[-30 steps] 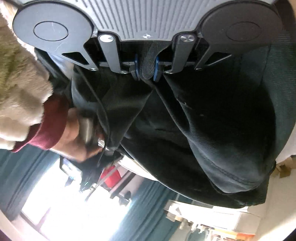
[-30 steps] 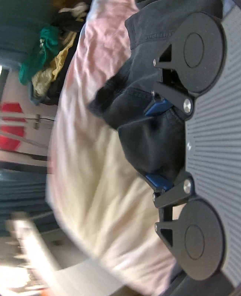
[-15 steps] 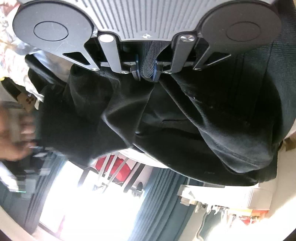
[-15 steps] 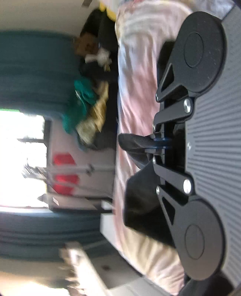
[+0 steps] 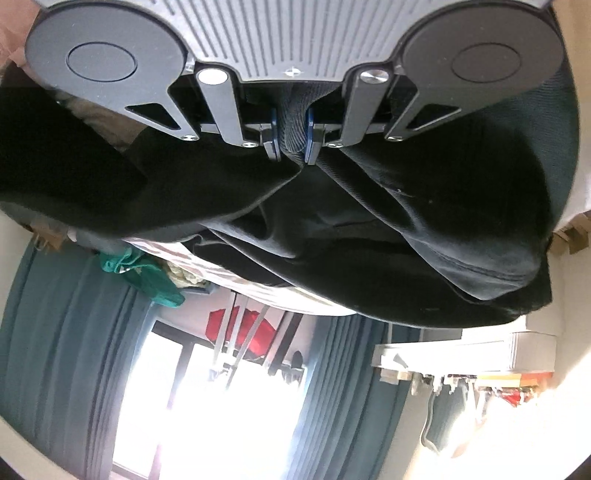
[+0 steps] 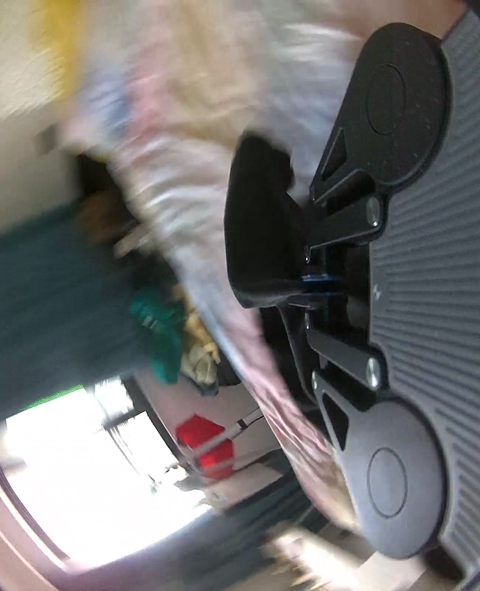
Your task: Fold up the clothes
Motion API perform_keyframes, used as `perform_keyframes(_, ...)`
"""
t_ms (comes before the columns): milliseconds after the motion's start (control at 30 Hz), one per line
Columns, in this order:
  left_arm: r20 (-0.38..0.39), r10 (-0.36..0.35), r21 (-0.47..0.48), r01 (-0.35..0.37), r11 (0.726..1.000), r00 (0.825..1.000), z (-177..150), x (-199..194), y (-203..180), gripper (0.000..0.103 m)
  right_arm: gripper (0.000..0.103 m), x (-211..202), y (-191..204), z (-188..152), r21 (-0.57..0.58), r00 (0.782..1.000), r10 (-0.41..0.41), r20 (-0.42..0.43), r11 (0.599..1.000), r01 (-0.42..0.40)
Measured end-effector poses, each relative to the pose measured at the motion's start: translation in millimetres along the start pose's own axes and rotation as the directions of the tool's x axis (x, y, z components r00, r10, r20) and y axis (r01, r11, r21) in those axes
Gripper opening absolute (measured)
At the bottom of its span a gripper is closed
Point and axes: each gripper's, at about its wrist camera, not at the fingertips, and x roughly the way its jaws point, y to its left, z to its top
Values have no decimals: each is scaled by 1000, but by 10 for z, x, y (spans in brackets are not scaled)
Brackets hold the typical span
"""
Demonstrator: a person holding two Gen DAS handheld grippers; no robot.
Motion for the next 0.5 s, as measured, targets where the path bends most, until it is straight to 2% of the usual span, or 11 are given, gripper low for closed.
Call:
perform_keyframes(67, -13, 14, -14, -14, 1000, 1000, 7, -49, 23, 14, 9, 7, -450, -185, 173, 994, 31, -107, 985, -12)
perform_keyframes(133, -26, 25, -51, -26, 998, 999, 41, -115, 52, 14, 9, 43, -780, -361, 353, 971, 70, -228, 935, 16)
perform_keyframes(167, -23, 31, -60, -32, 998, 999, 58, -162, 61, 14, 9, 37, -882, -440, 419, 961, 91, -262, 908, 28)
perform_keyframes(267, -10, 46, -74, -46, 996, 999, 104, -298, 90, 13, 12, -107, -919, -548, 496, 951, 125, -282, 867, 33)
perform_keyframes(333, -20, 52, -92, -54, 994, 998, 128, -335, 130, 10, 15, -211, -940, -561, 529, 952, 147, -267, 848, 18)
perform_keyframes(433, -35, 66, -115, -70, 991, 997, 169, -348, 162, 9, 39, -323, -1053, -542, 590, 960, 152, -234, 808, 16)
perform_keyframes(500, -25, 73, -99, -75, 992, 997, 180, -370, 135, 7, 67, -368, -1145, -488, 617, 971, 125, -205, 786, 29)
